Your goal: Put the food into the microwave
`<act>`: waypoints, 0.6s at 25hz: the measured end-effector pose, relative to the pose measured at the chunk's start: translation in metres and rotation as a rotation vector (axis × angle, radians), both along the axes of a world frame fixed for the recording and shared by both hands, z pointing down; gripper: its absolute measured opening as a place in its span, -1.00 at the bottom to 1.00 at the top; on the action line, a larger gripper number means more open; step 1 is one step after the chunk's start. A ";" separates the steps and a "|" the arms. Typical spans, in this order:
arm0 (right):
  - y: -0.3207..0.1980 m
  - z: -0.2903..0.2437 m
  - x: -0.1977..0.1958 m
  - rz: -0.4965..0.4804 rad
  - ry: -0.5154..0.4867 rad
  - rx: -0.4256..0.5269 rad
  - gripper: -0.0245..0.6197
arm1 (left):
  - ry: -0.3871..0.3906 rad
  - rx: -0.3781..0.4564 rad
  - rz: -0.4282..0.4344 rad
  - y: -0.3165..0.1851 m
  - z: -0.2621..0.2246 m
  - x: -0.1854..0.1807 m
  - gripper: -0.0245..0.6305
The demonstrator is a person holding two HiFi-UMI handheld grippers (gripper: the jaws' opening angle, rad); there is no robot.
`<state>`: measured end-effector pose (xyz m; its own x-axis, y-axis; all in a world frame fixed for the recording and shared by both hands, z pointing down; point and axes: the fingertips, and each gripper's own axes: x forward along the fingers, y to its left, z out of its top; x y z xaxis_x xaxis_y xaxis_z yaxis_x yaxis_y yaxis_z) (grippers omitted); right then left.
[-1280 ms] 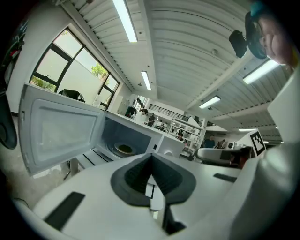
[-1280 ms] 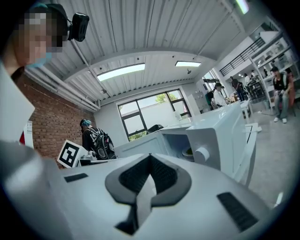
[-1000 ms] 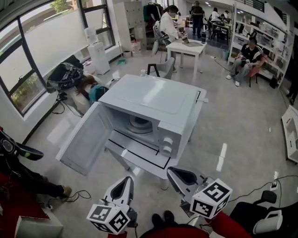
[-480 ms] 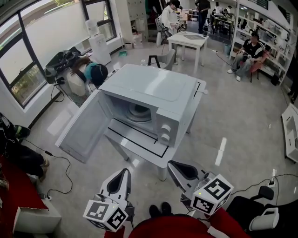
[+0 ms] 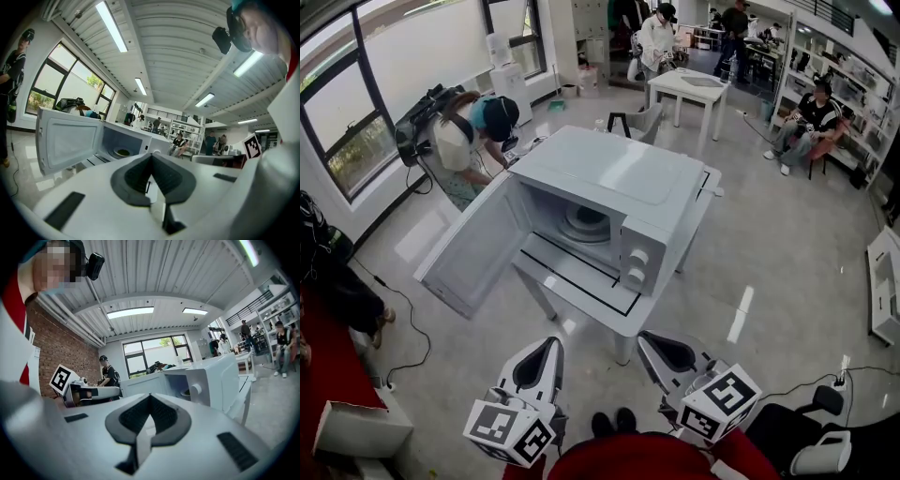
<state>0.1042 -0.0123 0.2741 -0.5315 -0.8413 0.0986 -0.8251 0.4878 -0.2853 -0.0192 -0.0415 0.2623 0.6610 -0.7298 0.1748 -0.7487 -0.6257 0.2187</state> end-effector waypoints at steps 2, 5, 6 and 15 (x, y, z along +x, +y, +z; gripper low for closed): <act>0.001 0.003 0.001 0.003 0.005 -0.006 -0.89 | -0.004 0.000 0.002 0.001 0.001 0.000 -0.90; 0.001 0.005 0.004 0.011 0.011 -0.012 -0.89 | -0.008 0.000 0.006 0.002 0.004 0.002 -0.90; 0.001 0.005 0.005 0.013 0.013 -0.012 -0.89 | -0.005 -0.003 0.007 0.003 0.005 0.002 -0.90; 0.000 0.002 0.003 0.011 0.017 -0.004 -0.89 | 0.001 -0.015 0.018 0.004 0.008 0.005 -0.90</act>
